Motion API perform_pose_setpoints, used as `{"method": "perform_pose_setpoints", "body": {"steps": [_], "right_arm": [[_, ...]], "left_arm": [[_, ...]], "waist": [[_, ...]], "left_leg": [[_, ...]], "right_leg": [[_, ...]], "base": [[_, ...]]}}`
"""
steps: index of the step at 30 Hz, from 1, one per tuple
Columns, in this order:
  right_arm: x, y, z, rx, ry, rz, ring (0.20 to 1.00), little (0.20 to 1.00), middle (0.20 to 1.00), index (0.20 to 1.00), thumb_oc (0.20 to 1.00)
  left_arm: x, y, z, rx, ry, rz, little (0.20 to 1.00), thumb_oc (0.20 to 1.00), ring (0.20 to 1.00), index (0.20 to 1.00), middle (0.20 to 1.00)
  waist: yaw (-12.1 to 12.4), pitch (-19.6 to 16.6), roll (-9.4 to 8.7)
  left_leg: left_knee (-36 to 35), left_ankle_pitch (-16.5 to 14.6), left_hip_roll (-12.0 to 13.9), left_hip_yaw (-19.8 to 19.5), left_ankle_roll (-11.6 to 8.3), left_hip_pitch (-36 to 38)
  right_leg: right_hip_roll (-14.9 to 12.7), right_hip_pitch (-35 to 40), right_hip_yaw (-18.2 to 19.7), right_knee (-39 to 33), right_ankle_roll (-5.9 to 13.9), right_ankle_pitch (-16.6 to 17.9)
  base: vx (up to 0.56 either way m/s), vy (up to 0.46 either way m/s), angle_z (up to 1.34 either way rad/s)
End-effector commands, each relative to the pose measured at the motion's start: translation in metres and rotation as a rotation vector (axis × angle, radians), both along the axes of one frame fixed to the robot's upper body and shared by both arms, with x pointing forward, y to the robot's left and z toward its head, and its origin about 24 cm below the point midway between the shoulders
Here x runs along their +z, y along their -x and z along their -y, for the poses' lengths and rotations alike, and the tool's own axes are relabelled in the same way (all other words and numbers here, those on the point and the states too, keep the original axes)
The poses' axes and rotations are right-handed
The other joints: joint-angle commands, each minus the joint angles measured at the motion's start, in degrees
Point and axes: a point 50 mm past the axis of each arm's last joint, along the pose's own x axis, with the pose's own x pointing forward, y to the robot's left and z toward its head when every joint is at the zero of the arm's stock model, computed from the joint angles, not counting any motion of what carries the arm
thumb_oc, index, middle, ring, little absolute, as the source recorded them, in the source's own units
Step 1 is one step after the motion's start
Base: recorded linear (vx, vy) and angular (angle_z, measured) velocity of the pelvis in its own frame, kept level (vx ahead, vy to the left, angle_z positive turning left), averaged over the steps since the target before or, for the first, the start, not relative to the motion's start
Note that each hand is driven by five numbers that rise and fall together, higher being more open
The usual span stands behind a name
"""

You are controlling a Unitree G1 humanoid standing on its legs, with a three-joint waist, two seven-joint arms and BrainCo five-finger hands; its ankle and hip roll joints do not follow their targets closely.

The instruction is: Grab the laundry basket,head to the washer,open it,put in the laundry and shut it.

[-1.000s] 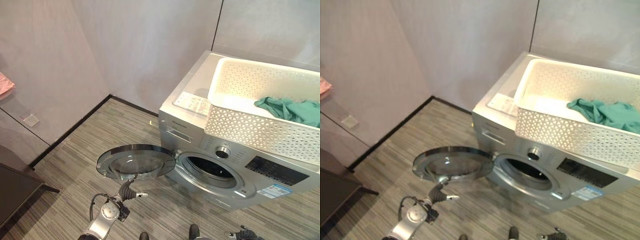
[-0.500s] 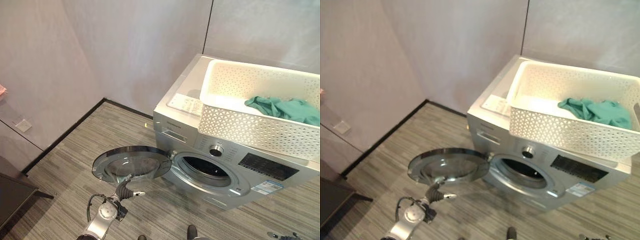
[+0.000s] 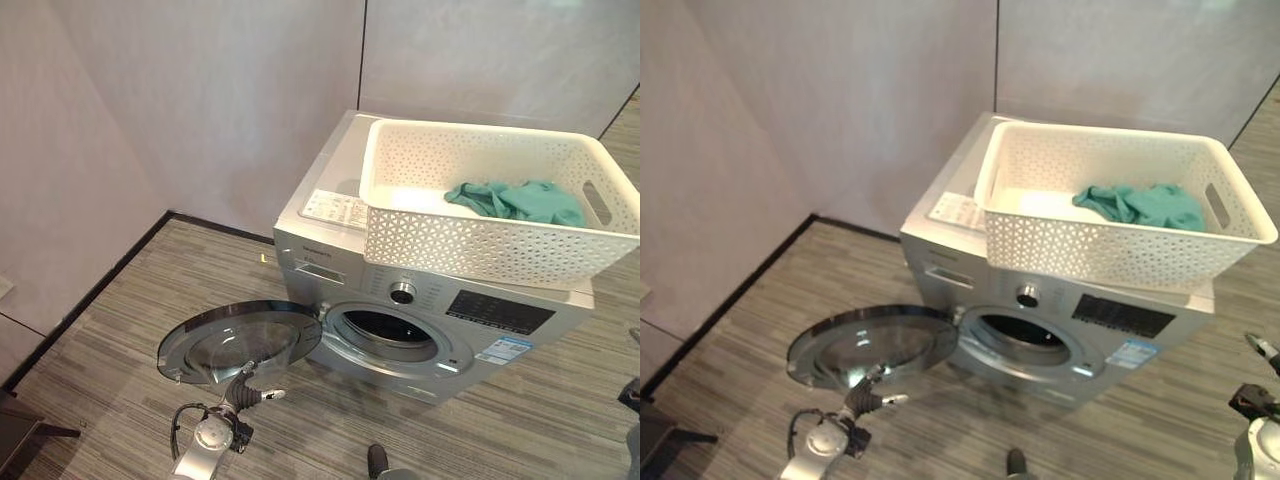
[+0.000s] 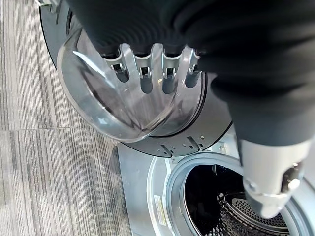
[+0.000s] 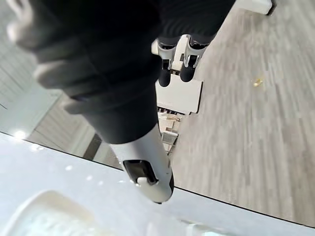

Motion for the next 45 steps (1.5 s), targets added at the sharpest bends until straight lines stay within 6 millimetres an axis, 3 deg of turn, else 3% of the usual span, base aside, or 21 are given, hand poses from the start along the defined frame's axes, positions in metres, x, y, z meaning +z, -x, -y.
{"method": "perform_pose_setpoints", "body": {"steps": [1,7,8,9,12,13,14,19,20,21,23,24,25,26,27,29,30,31,32,37,45], "right_arm": [[0.026,0.008,0.008,-0.065,0.086,0.130,1.000,1.000,1.000,1.000,1.000],[0.066,0.017,0.001,0.004,0.144,0.309,1.000,1.000,1.000,1.000,1.000],[0.089,0.016,-0.003,0.061,0.216,0.373,1.000,1.000,1.000,1.000,1.000],[0.090,0.017,-0.003,0.062,0.217,0.373,1.000,1.000,1.000,1.000,1.000],[0.150,0.014,-0.016,0.177,0.447,0.458,1.000,1.000,1.000,1.000,1.000],[0.151,0.014,-0.016,0.177,0.449,0.458,1.000,1.000,1.000,1.000,1.000],[0.179,0.011,-0.026,0.246,0.549,0.502,1.000,1.000,1.000,1.000,1.000],[0.179,0.011,-0.026,0.247,0.551,0.503,1.000,1.000,1.000,1.000,1.000],[0.193,0.008,-0.033,0.285,0.603,0.518,1.000,1.000,1.000,1.000,1.000],[0.245,0.003,-0.053,0.359,0.819,0.519,1.000,1.000,1.000,1.000,1.000],[0.263,0.000,-0.063,0.398,0.882,0.520,1.000,1.000,1.000,1.000,1.000],[0.286,-0.015,-0.086,0.537,0.958,0.466,1.000,1.000,1.000,1.000,1.000],[0.200,-0.078,-0.041,0.566,0.717,-0.017,1.000,1.000,1.000,1.000,1.000],[0.143,-0.107,-0.051,0.666,0.617,-0.172,1.000,1.000,1.000,1.000,1.000],[0.143,-0.110,-0.053,0.672,0.617,-0.170,1.000,1.000,1.000,1.000,1.000],[0.106,-0.127,-0.062,0.738,0.599,-0.342,1.000,1.000,1.000,1.000,1.000],[0.172,-0.132,-0.018,0.643,0.625,-0.353,1.000,1.000,1.000,1.000,1.000],[0.174,-0.134,-0.019,0.647,0.628,-0.351,1.000,1.000,1.000,1.000,1.000],[0.172,-0.133,0.015,0.518,0.630,-0.554,1.000,1.000,1.000,1.000,1.000],[0.161,-0.152,0.011,0.514,0.732,-0.779,1.000,1.000,1.000,1.000,1.000],[0.170,-0.155,0.016,0.448,0.751,-0.775,1.000,1.000,1.000,1.000,1.000]], "left_arm": [[0.012,-0.020,-0.022,0.000,-0.105,0.057,1.000,1.000,1.000,1.000,1.000],[0.010,-0.016,-0.029,0.008,-0.124,0.036,1.000,1.000,1.000,1.000,1.000],[0.010,-0.016,-0.031,0.003,-0.134,0.030,1.000,1.000,1.000,1.000,1.000],[0.010,-0.016,-0.030,0.003,-0.132,0.031,1.000,1.000,1.000,1.000,1.000],[0.008,-0.014,-0.035,-0.002,-0.146,0.015,1.000,1.000,1.000,1.000,1.000],[0.008,-0.014,-0.034,-0.002,-0.143,0.015,1.000,1.000,1.000,1.000,1.000],[0.005,-0.014,-0.031,-0.009,-0.137,0.003,1.000,1.000,1.000,1.000,1.000],[0.005,-0.014,-0.031,-0.009,-0.135,0.004,1.000,1.000,1.000,1.000,1.000],[0.004,-0.014,-0.029,-0.019,-0.134,-0.003,1.000,1.000,1.000,1.000,1.000],[0.003,-0.014,-0.028,-0.058,-0.131,-0.019,1.000,1.000,1.000,1.000,1.000],[0.002,-0.014,-0.025,-0.065,-0.119,-0.021,1.000,1.000,1.000,1.000,1.000],[0.003,-0.016,-0.022,-0.095,-0.108,-0.024,1.000,1.000,1.000,1.000,1.000],[0.009,-0.020,-0.007,-0.151,-0.047,0.006,1.000,1.000,1.000,1.000,1.000],[0.015,-0.024,0.008,-0.199,-0.019,0.047,1.000,1.000,1.000,1.000,1.000],[0.015,-0.024,0.006,-0.191,-0.020,0.046,1.000,1.000,1.000,1.000,1.000],[0.015,-0.023,0.012,-0.230,-0.016,0.041,1.000,1.000,1.000,1.000,1.000],[0.010,-0.018,0.012,-0.270,-0.016,0.012,1.000,1.000,1.000,1.000,1.000],[0.010,-0.019,0.012,-0.267,-0.013,0.014,1.000,1.000,1.000,1.000,1.000],[0.008,-0.015,0.015,-0.319,-0.016,-0.007,1.000,1.000,1.000,1.000,1.000],[0.002,-0.010,0.020,-0.325,0.016,-0.037,1.000,1.000,1.000,1.000,1.000],[-0.002,-0.007,0.021,-0.317,0.029,-0.061,1.000,1.000,1.000,1.000,1.000]], "waist": [[0.17,0.44,-2.43],[-1.08,0.21,-3.00],[-1.53,0.04,-3.38],[-1.45,0.08,-3.29],[-1.63,-0.44,-4.15],[-1.55,-0.43,-4.01],[-1.29,-0.72,-4.48],[-1.32,-0.68,-4.38],[-1.12,-0.86,-4.95],[-0.49,-1.13,-6.11],[-0.46,-1.25,-5.88],[0.77,-1.08,-6.82],[1.55,-0.45,-6.82],[3.17,0.33,-6.61],[2.72,0.30,-6.68],[3.70,0.91,-6.49],[4.76,0.72,-7.41],[4.56,0.68,-7.34],[5.79,0.69,-8.42],[6.02,1.31,-8.05],[6.30,1.55,-7.21]], "left_leg": [[0.69,-6.05,1.12,-0.23,0.21,2.34],[0.69,-6.17,1.39,0.59,-0.02,2.39],[0.69,-6.24,1.50,1.03,0.00,2.52],[0.69,-6.27,1.51,1.13,0.01,2.56],[0.69,-6.35,1.68,2.35,-0.04,2.97],[0.69,-6.37,1.67,2.43,-0.04,2.98],[0.69,-6.27,1.74,2.63,-0.11,3.09],[0.69,-6.28,1.76,2.62,-0.11,3.10],[0.69,-6.22,1.76,2.56,-0.20,3.08],[0.69,-5.69,1.72,2.47,-0.41,2.95],[0.69,-6.00,1.77,2.39,-0.45,2.99],[0.69,-5.45,1.70,2.41,-0.65,2.92],[0.69,-5.29,1.65,1.91,-0.78,2.68],[0.69,-4.97,1.61,1.18,-0.67,2.27],[0.69,-5.00,1.62,1.15,-0.67,2.29],[0.69,-4.79,1.53,0.42,-0.55,1.99],[0.69,-5.01,1.59,-0.42,-0.75,2.22],[0.69,-4.82,1.49,-0.42,-0.72,2.04],[0.69,-4.68,1.57,-0.63,-1.09,1.80],[0.69,-4.12,1.88,-1.31,-1.43,1.01],[0.69,-3.64,1.99,-2.36,-1.55,-0.05]], "right_leg": [[-5.34,1.77,1.70,0.56,5.03,-3.39],[-4.98,1.15,2.67,0.56,5.16,-2.99],[-4.80,0.82,3.26,0.56,5.21,-2.81],[-4.79,0.81,3.36,0.56,5.22,-2.80],[-4.45,0.28,4.53,0.56,5.34,-2.40],[-4.45,0.24,4.61,0.56,5.35,-2.40],[-4.39,0.27,4.66,0.56,5.34,-2.29],[-4.37,0.28,4.65,0.56,5.34,-2.29],[-4.33,0.32,4.60,0.56,5.32,-2.27],[-4.47,0.42,4.33,0.56,5.24,-1.93],[-4.42,0.52,4.25,0.56,5.33,-2.22],[-4.48,0.50,3.94,0.56,5.17,-1.77],[-4.54,0.96,3.01,0.56,5.04,-2.06],[-4.79,1.26,2.04,0.56,4.94,-2.15],[-4.79,1.30,2.00,0.56,4.94,-2.19],[-5.04,1.53,1.14,0.56,4.93,-2.29],[-5.01,2.12,0.46,0.56,5.07,-2.66],[-5.10,1.93,0.51,0.56,5.07,-2.51],[-5.11,1.97,0.03,0.56,5.25,-2.57],[-5.16,1.98,-0.66,0.56,5.20,-2.76],[-5.19,1.91,-1.93,0.56,4.97,-3.18]], "base": [[0.03,-0.004,-0.15],[0.00,-0.002,-0.04],[0.00,0.007,-0.03],[-0.01,0.016,-0.05],[0.00,0.013,-0.19],[-0.01,-0.002,-0.26],[0.00,-0.001,-0.33],[0.00,0.000,-0.06],[-0.04,-0.012,0.00],[0.00,0.000,0.00],[-0.02,-0.003,-0.04],[-0.06,-0.009,-0.02],[-0.08,-0.011,-0.03],[-0.03,-0.006,0.11],[-0.03,-0.002,0.16],[-0.01,0.003,0.31],[0.00,-0.004,0.34],[0.01,-0.024,0.59],[-0.02,-0.015,0.43],[0.00,-0.005,0.08],[0.01,-0.006,0.04]]}}
